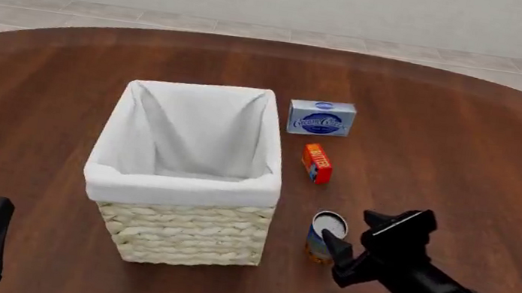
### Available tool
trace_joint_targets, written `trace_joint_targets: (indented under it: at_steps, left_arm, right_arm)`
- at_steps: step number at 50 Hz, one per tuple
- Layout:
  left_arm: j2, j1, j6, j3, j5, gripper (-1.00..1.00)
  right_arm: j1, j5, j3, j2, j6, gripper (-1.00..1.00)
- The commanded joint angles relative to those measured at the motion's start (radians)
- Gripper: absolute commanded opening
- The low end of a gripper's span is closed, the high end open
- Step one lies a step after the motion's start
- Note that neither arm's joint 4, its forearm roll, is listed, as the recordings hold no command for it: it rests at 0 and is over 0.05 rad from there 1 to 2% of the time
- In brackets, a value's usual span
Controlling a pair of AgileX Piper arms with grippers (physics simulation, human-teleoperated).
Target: Pick up the alphabet soup and put it in the basket.
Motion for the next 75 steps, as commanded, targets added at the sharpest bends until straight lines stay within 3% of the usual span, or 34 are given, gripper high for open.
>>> trace_joint_targets:
  at_steps: [1,40,43,46,75]
  left_arm:
    - [0.000,0.000,0.000,0.000,0.000,1.00]
    - [0.000,0.000,0.000,0.000,0.000,1.00]
    - [0.000,0.000,0.000,0.000,0.000,1.00]
    - [0.000,0.000,0.000,0.000,0.000,1.00]
    - [0.000,0.000,0.000,0.000,0.000,1.00]
  right_arm:
    - [0.010,0.004,-0.030,0.042,-0.001,1.00]
    - [0.012,-0.023,-0.090,0.175,-0.004,1.00]
    - [0.021,-0.010,-0.096,0.176,0.043,1.00]
    - [0.014,-0.023,-0.097,0.203,0.006,1.00]
    - [0.001,-0.061,-0.085,0.311,-0.031,1.00]
